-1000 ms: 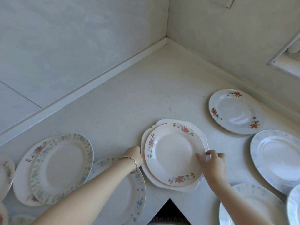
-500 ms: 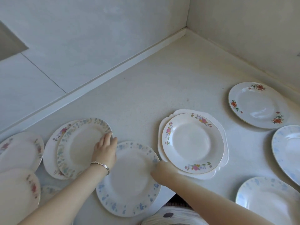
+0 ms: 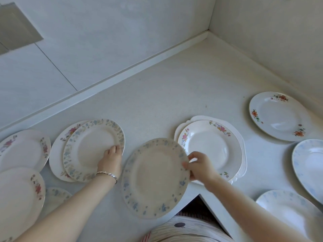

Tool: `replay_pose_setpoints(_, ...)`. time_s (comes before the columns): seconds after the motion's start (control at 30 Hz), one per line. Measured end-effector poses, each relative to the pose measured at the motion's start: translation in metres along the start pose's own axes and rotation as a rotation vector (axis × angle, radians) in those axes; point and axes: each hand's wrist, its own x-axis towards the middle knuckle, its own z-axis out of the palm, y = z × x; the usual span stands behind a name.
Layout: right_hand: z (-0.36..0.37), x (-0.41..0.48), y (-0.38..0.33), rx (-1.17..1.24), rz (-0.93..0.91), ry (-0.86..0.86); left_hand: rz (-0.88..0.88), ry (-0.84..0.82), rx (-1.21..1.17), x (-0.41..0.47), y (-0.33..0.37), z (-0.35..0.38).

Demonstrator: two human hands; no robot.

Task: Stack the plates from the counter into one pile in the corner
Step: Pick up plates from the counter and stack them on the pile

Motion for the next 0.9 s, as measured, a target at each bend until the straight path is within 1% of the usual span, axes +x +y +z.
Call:
replay_pose_setpoints(0.17,-0.08,-0.01,0.009,0.192,-0.067,0.207,-0.025,-0.006,0.03,-0.002,0.002,0.001)
replay_pose_setpoints(0.27,-0.113,-0.014,0.024,0.301,-0.079,0.332,-0.032,-0.005,0.036,-0.003,0.003,0.0)
replay_pose_setpoints(0.43,-0.133,-0.007,0.052,0.424,-0.058,0.478,-0.04,-0.013,0.047,-0.002,0.007,-0.003)
replay_pose_setpoints(0.6,-0.129,0.003,0.073,0.533,0.019,0.519,-0.049,-0.011,0.049,-0.001,0.009,-0.004)
replay_pose_setpoints(0.67,-0.125,0.006,0.079,0.522,0.043,0.528,-0.05,-0.016,0.041,-0.002,0.009,-0.005)
replay_pose_setpoints(0.73,-0.123,0.008,0.083,0.447,0.048,0.562,-0.046,-0.017,0.037,-0.002,0.009,-0.005)
replay_pose_setpoints(0.83,-0.122,0.011,0.09,0.173,0.036,0.62,-0.046,-0.015,0.059,-0.002,0.009,-0.007)
replay_pose_setpoints(0.9,-0.119,0.012,0.091,0.036,0.046,0.643,-0.044,-0.01,0.072,-0.002,0.01,-0.008)
